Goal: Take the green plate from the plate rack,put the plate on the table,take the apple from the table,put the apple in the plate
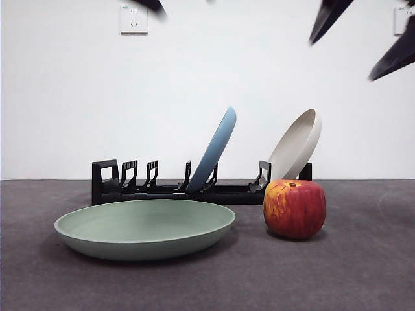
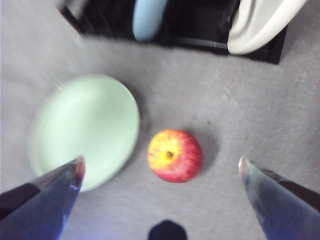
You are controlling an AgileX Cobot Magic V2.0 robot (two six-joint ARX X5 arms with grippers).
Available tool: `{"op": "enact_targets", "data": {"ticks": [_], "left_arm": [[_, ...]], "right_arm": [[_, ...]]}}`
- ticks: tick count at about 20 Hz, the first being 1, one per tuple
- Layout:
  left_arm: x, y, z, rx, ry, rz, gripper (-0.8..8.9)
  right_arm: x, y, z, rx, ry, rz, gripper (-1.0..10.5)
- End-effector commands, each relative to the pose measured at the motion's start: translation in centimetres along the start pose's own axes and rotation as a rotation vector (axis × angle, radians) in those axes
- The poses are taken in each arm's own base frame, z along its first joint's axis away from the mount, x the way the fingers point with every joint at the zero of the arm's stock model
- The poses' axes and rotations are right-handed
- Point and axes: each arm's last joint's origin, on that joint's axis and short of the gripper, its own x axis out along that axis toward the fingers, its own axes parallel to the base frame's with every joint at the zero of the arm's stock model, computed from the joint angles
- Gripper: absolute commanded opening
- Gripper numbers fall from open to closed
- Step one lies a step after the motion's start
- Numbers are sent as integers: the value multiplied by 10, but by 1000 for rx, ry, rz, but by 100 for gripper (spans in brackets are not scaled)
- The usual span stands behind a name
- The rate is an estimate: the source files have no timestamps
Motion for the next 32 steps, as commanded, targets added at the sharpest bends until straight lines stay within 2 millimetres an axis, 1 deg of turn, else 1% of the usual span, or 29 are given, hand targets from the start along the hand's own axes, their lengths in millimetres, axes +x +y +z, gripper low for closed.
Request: {"op": "enact_targets", "data": {"ticks": [1,3,5,7,8,10,11,13,15,16,17,19,20,22,23,25,27,29,31,32], "left_arm": [[-53,19,5,-70,-178,112,377],[-97,32,2,-122,-309,187,377],[-133,44,-6,-172,-417,244,377],[-161,53,-17,-213,-490,286,377],[-172,57,-23,-227,-509,304,377],[-185,62,-34,-240,-514,345,377],[-188,64,-38,-243,-506,367,377],[-189,65,-42,-234,-479,389,377],[-187,65,-43,-224,-460,391,377],[-187,65,-43,-223,-457,392,377],[-187,65,-43,-223,-458,392,377],[-187,65,-44,-221,-453,392,377],[-187,65,-44,-218,-447,393,377],[-186,65,-45,-213,-439,394,377],[-186,65,-45,-212,-436,394,377],[-186,65,-46,-209,-431,395,377],[-186,65,-46,-208,-430,395,377],[-186,65,-46,-207,-427,395,377],[-186,65,-46,-206,-426,395,377],[-186,65,-46,-206,-426,395,377]], "right_arm": [[29,10,5,-90,82,-56,573],[55,14,6,-143,138,-103,573],[83,15,4,-168,185,-125,573],[108,13,0,-170,233,-127,573],[120,11,-2,-170,257,-127,572],[141,7,-9,-163,315,-126,572],[151,5,-14,-157,348,-114,572],[166,4,-22,-157,403,-116,571],[176,3,-28,-157,439,-116,563],[178,3,-29,-155,446,-115,534],[178,3,-29,-152,450,-117,404],[178,6,-29,-150,448,-113,-26],[176,6,-29,-143,442,-116,-3],[172,10,-24,-137,418,-113,-9],[169,15,-19,-128,395,-106,-8],[160,28,0,-131,339,-15,-9],[151,50,22,-145,272,114,-12],[142,76,42,-202,184,167,-12],[139,104,52,-263,102,230,-12],[141,114,54,-283,85,246,-12]]}}
